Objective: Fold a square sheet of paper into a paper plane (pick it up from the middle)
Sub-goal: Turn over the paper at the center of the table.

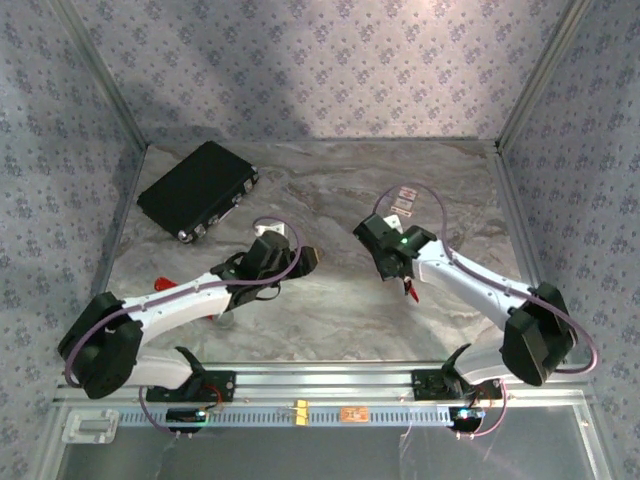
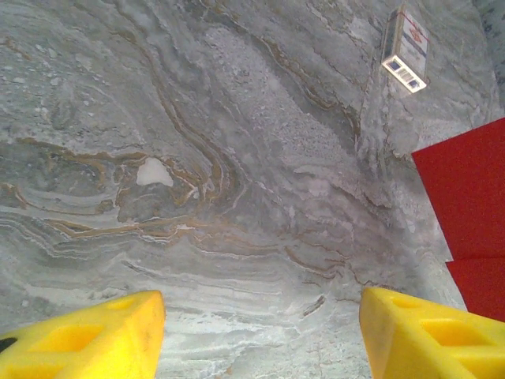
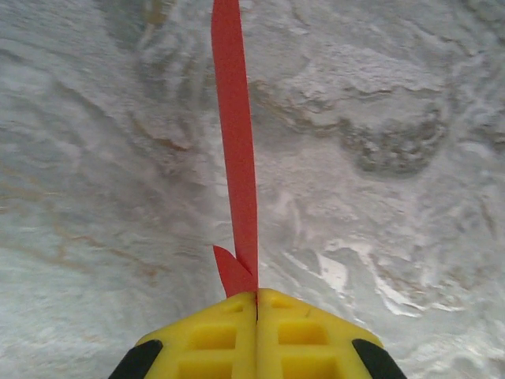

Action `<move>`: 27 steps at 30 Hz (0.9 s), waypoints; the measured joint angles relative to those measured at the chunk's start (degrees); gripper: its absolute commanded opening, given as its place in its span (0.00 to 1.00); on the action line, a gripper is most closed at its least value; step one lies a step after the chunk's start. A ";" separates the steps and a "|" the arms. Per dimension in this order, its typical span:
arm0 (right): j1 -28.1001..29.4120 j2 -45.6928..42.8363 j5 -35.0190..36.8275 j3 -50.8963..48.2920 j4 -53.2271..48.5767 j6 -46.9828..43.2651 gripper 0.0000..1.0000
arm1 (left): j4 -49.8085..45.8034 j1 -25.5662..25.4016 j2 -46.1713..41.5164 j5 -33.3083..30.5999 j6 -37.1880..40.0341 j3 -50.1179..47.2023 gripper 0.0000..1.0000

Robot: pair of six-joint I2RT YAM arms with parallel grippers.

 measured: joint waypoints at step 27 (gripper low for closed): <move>11.32 20.74 -14.95 7.65 13.07 8.61 0.40 | -7.45 0.55 -13.62 -10.03 -2.89 -4.35 0.71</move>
